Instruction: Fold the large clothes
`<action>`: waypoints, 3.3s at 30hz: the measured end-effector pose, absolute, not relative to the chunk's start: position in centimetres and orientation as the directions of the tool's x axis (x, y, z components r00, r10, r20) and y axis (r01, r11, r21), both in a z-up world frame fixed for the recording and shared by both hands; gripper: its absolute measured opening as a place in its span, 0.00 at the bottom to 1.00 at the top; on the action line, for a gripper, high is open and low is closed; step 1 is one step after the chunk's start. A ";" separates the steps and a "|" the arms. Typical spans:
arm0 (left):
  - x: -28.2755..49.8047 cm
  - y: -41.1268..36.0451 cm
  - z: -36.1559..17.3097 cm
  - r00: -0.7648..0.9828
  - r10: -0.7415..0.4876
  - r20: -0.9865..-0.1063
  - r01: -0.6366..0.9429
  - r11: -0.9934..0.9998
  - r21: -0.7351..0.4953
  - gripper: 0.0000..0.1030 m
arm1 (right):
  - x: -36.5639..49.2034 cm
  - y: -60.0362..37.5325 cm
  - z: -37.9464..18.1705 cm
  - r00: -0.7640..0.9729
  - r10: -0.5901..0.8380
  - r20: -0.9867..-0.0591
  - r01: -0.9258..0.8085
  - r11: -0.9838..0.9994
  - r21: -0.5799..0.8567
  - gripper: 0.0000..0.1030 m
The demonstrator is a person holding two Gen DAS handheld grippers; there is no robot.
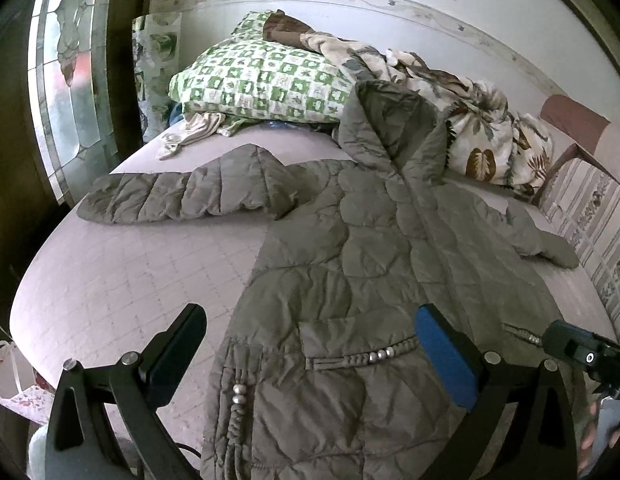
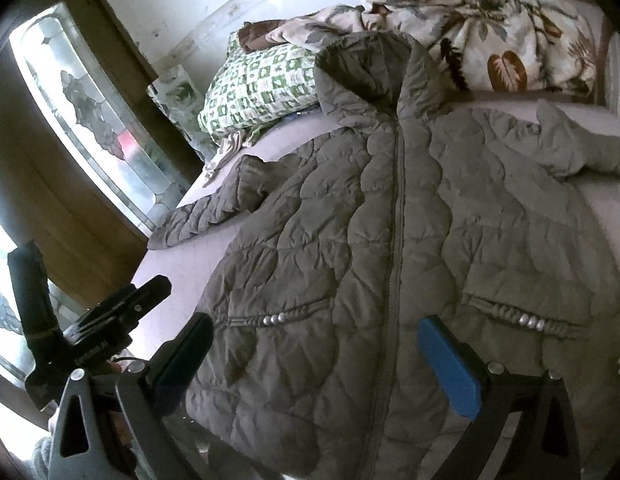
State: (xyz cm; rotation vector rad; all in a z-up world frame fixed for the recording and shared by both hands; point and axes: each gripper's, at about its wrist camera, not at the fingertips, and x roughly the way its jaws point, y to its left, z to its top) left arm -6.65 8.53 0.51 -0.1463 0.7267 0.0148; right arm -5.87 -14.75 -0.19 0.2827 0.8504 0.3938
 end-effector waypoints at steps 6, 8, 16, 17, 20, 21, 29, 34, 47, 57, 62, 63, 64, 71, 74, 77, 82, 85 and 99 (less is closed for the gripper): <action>-6.9 9.0 0.5 0.748 -0.014 -0.663 -0.076 0.991 -0.107 1.00 | -6.0 -15.2 0.8 0.632 0.403 -0.662 -0.216 0.912 0.349 1.00; -6.6 9.5 0.2 0.736 -0.016 -0.676 -0.080 0.991 -0.111 1.00 | -6.0 -15.3 0.9 0.650 0.383 -0.657 -0.209 0.920 0.330 1.00; -5.9 13.0 -1.5 0.687 0.072 -0.723 -0.189 0.979 -0.082 1.00 | -8.1 -14.5 4.5 0.852 0.215 -0.478 -0.170 0.976 0.137 1.00; -5.9 13.5 -1.6 0.685 0.078 -0.725 -0.201 0.976 -0.085 1.00 | -7.8 -14.0 4.3 0.852 0.184 -0.490 -0.153 0.983 0.102 1.00; -5.9 14.5 -2.0 0.673 0.097 -0.733 -0.233 0.969 -0.087 1.00 | -6.7 -13.5 2.7 0.809 0.224 -0.543 -0.184 0.975 0.127 1.00; -5.9 14.7 -2.1 0.669 0.105 -0.736 -0.241 0.967 -0.082 1.00 | -6.6 -13.4 2.2 0.795 0.253 -0.551 -0.201 0.967 0.155 1.00; -5.2 16.0 -2.6 0.650 0.115 -0.752 -0.268 0.960 -0.085 1.00 | -6.2 -11.3 1.4 0.781 0.269 -0.564 -0.252 0.962 0.109 1.00; -4.4 17.0 -2.7 0.644 0.107 -0.758 -0.266 0.960 -0.091 1.00 | -5.5 -10.7 1.0 0.768 0.270 -0.580 -0.258 0.960 0.106 1.00; 1.0 30.3 -2.1 0.592 0.205 -0.780 -0.424 0.902 -0.085 1.00 | -2.2 -7.6 0.4 0.728 0.285 -0.623 -0.317 0.946 0.062 1.00; 9.0 39.1 -5.1 0.523 0.199 -0.829 -0.523 0.843 -0.127 1.00 | 0.2 -5.2 0.1 0.714 0.298 -0.633 -0.350 0.936 0.047 1.00; 11.8 41.9 -6.6 0.507 0.204 -0.838 -0.561 0.816 -0.141 1.00 | 1.1 -5.0 -0.8 0.713 0.261 -0.651 -0.336 0.942 0.010 1.00; 12.4 42.2 -7.0 0.501 0.206 -0.841 -0.558 0.819 -0.132 1.00 | 1.3 -5.1 -1.0 0.712 0.256 -0.654 -0.330 0.944 0.011 1.00; 13.0 42.3 -7.5 0.493 0.207 -0.845 -0.553 0.824 -0.121 1.00 | 1.6 -5.1 -1.1 0.711 0.249 -0.658 -0.321 0.947 0.011 1.00; 15.2 42.1 -10.2 0.437 0.289 -0.852 -0.574 0.818 -0.017 1.00 | 2.3 -5.4 -1.4 0.715 0.224 -0.662 -0.299 0.954 0.000 1.00; 15.3 41.5 -10.5 0.445 0.299 -0.844 -0.570 0.821 -0.010 1.00 | 2.6 -5.5 -1.7 0.717 0.212 -0.664 -0.294 0.956 -0.013 1.00; 15.3 40.5 -10.6 0.457 0.317 -0.831 -0.541 0.840 0.023 0.79 | 3.2 -5.5 -2.3 0.700 0.213 -0.682 -0.289 0.957 0.003 1.00; 15.8 38.8 -9.7 0.491 0.287 -0.822 -0.484 0.875 0.016 0.28 | 3.6 -5.1 -2.7 0.692 0.229 -0.685 -0.292 0.956 0.024 1.00; 15.3 39.0 -8.8 0.524 0.258 -0.812 -0.490 0.871 -0.039 0.23 | 3.6 -5.1 -2.7 0.691 0.233 -0.684 -0.290 0.956 0.033 1.00; 12.3 35.7 3.6 0.733 0.178 -0.657 -0.365 0.917 -0.159 0.22 | 3.4 -9.1 -2.6 0.705 0.207 -0.679 -0.218 0.973 0.070 1.00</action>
